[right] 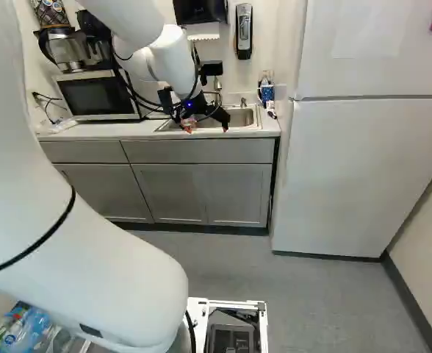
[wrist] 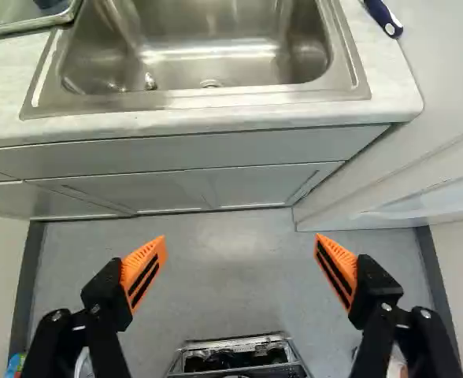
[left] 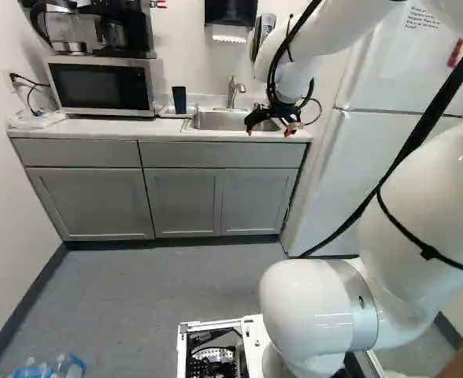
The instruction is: Rinse the cup and place it in the tray
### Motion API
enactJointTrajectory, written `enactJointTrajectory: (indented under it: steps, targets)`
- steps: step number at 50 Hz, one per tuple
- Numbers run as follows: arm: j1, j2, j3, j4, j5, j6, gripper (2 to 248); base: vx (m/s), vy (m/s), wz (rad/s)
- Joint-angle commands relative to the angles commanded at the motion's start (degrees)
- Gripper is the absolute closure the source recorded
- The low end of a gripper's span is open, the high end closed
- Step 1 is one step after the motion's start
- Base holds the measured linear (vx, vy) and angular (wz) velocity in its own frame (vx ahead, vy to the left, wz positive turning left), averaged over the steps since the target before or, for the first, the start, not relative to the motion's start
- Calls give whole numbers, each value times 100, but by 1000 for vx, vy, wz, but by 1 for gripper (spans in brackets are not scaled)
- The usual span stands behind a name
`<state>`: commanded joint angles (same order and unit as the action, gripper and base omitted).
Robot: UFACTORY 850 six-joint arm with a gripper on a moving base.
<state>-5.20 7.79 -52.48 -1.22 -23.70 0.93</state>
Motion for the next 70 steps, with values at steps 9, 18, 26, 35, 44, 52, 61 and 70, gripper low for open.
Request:
enactJointTrajectory:
  steps: [9,18,26,35,44,52,61,70]
  targets:
    - [4,6,34,1,52,-1,3,0,0,0]
    - [11,18,103,3,159,-2,3,0,0,0]
    - [21,33,191,5,297,-4,3,0,0,0]
    - [35,56,322,8,500,-6,3,0,0,0]
    - [53,84,486,13,755,-10,3,0,0,0]
    - [72,114,660,17,1025,-13,3,0,0,0]
    - [97,154,888,23,1378,-17,3,0,0,0]
    - [126,199,1148,30,1782,-23,3,0,0,0]
